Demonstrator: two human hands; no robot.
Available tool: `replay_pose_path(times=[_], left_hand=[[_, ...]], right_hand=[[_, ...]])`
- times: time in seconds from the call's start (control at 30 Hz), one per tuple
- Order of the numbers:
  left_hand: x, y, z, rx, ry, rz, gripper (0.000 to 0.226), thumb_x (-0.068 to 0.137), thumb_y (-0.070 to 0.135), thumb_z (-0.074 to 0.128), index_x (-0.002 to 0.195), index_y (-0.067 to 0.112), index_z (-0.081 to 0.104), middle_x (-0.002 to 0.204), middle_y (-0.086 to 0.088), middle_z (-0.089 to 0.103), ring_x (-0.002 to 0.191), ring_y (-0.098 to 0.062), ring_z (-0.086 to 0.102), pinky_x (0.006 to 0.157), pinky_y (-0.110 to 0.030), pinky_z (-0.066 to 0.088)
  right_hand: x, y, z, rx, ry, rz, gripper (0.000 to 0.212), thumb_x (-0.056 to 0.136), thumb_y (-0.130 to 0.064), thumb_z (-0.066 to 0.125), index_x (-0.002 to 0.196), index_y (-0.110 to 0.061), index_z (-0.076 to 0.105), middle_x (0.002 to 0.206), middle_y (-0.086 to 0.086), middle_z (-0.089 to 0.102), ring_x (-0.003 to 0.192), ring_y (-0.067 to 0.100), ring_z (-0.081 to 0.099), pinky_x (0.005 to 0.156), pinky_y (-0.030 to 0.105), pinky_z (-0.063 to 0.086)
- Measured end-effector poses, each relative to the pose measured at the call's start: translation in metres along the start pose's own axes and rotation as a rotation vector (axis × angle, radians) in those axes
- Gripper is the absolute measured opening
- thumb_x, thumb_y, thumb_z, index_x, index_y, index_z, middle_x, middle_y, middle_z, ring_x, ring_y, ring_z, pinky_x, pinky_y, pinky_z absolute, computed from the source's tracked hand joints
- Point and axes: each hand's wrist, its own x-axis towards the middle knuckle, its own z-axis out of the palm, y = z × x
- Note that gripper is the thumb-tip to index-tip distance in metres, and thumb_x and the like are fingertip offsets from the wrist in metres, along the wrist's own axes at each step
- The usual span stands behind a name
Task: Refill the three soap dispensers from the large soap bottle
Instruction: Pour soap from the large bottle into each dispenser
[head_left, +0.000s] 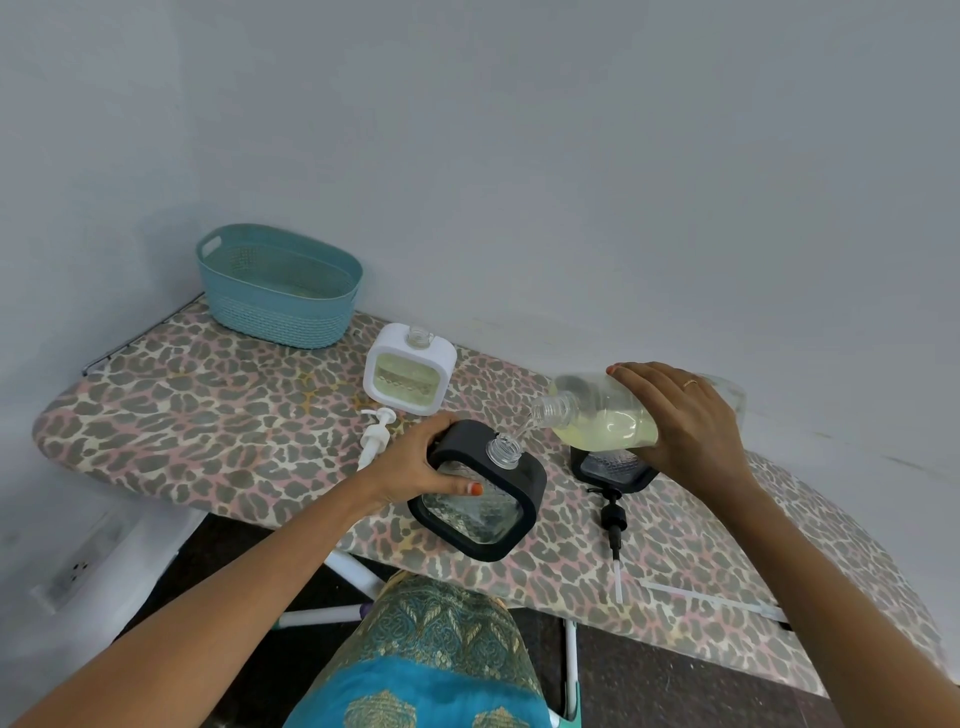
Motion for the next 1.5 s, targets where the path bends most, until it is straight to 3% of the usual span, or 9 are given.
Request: replay_pose_path(times=[0.43,0.63,0.8,0.97,1.1,1.5], left_hand=[[0.0014,0.0025,0.0017,-0.043,-0.015,0.016,0.079,0.042,0.064,0.08,0.106,0.025,0.054,0.106,-0.001,0.063,0.103,-0.016,0.061,0.094,-0.032,0.049],[0.0008,0.0047,0.0034,-0.074,-0.025,0.015,0.077,0.042,0.063,0.08,0.104,0.029,0.053,0.103,0.006,0.062,0.098,-0.003,0.061,0.088,-0.019,0.048],[0.001,0.0056,0.0038,-0.092,-0.029,0.017,0.075,0.043,0.06,0.081,0.105,0.027,0.054,0.102,0.006,0.062,0.098,-0.004,0.062,0.086,-0.018,0.048],[0.0008,0.0051,0.0037,-0.104,-0.036,0.009,0.075,0.043,0.059,0.082,0.105,0.026,0.054,0.103,0.005,0.063,0.099,-0.007,0.062,0.088,-0.021,0.049],[-0.0008,0.007,0.0036,-0.119,-0.038,0.005,0.078,0.041,0.06,0.082,0.105,0.027,0.053,0.102,0.007,0.062,0.097,-0.001,0.062,0.084,-0.016,0.048],[-0.0009,0.0069,0.0026,-0.116,-0.029,0.014,0.077,0.042,0.06,0.082,0.105,0.026,0.053,0.102,0.006,0.062,0.097,-0.003,0.062,0.085,-0.018,0.048]], right_hand=[[-0.0004,-0.0001,-0.0023,-0.01,0.004,-0.001,0.077,0.05,-0.025,0.089,0.114,-0.011,0.049,0.103,0.011,0.07,0.089,0.03,0.068,0.07,0.036,0.053],[-0.0014,0.0004,-0.0015,0.004,-0.003,0.001,0.075,0.053,-0.025,0.088,0.115,-0.011,0.049,0.105,0.012,0.069,0.091,0.031,0.067,0.071,0.037,0.053],[-0.0017,0.0016,-0.0012,-0.001,-0.005,0.007,0.074,0.053,-0.023,0.088,0.115,-0.012,0.049,0.105,0.011,0.069,0.091,0.031,0.067,0.071,0.036,0.053],[-0.0004,0.001,-0.0028,-0.001,0.019,0.0,0.06,0.064,-0.03,0.075,0.115,-0.012,0.048,0.105,0.011,0.069,0.091,0.031,0.067,0.069,0.035,0.052],[0.0001,0.0003,-0.0036,0.0,0.003,-0.008,0.074,0.053,-0.024,0.088,0.114,-0.011,0.049,0.104,0.012,0.069,0.09,0.032,0.068,0.07,0.037,0.053],[0.002,-0.0008,-0.0056,-0.016,-0.001,-0.023,0.077,0.049,-0.021,0.089,0.114,-0.011,0.048,0.103,0.011,0.07,0.09,0.03,0.068,0.069,0.035,0.053]])
